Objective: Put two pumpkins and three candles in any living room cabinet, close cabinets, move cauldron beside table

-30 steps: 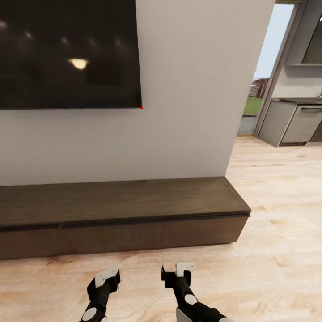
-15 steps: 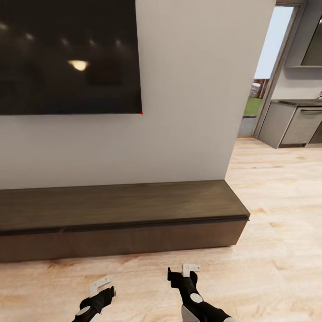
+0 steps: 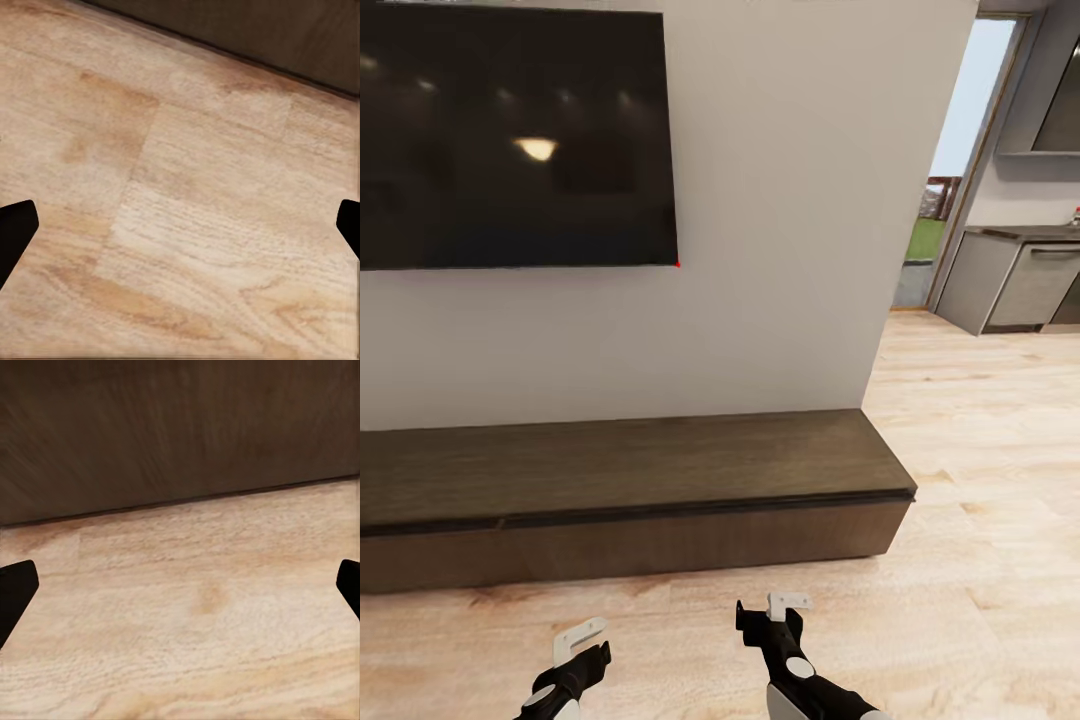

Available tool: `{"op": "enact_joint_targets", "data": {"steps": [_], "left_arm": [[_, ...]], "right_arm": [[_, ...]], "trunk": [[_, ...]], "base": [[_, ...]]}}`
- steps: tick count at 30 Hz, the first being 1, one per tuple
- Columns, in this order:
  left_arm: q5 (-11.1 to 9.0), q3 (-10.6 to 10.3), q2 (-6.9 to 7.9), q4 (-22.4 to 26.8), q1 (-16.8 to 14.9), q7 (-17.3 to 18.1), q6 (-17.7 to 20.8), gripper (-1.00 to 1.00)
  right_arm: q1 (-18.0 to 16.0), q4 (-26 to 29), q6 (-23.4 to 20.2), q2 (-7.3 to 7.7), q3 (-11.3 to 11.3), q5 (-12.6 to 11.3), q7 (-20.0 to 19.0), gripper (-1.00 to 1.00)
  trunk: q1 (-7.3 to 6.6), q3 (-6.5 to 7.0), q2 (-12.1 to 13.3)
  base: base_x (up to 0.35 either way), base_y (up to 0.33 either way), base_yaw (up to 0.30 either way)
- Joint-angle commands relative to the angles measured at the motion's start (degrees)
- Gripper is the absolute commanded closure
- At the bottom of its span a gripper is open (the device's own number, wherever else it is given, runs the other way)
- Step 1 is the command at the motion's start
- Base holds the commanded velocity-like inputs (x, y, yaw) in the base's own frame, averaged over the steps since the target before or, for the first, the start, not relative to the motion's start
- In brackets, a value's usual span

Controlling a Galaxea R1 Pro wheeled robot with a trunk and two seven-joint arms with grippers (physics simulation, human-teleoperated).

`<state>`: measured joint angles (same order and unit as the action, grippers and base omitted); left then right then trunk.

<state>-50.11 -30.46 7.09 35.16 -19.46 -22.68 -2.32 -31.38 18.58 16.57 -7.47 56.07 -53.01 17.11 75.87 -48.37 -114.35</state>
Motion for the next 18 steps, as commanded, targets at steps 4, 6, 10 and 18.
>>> {"op": "enact_joint_targets", "data": {"steps": [4, 6, 10, 18], "left_arm": [[-1.2, -0.45, 0.12, 0.09, -0.05, -0.44, -0.23, -1.0], [-1.29, -0.48, 0.12, 0.09, -0.05, -0.44, -0.23, -1.0], [-1.3, -0.48, 0.11, 0.09, -0.05, -0.44, -0.25, -1.0], [-1.3, -0.48, 0.11, 0.09, -0.04, -0.44, -0.32, -1.0]], "right_arm": [[-0.08, -0.02, 0.18, 0.04, 0.53, -0.51, 0.29, -1.0], [-0.07, -0.21, 0.33, 0.08, 0.53, -0.51, 0.29, -1.0], [-0.08, -0.23, 0.81, 0.06, 0.47, -0.51, 0.29, -1.0], [-0.07, -0.21, 0.86, 0.0, 0.44, -0.52, 0.29, -1.0]], "trunk": [[-0.89, 0.67, 1.59], [-1.33, 1.03, 2.4], [-2.21, 1.75, 4.0], [-3.97, 3.18, 7.21]], "base": [[0.0, 0.0, 0.0], [0.0, 0.0, 0.0], [0.0, 0.0, 0.0], [-0.063, 0.0, 0.029]]}}
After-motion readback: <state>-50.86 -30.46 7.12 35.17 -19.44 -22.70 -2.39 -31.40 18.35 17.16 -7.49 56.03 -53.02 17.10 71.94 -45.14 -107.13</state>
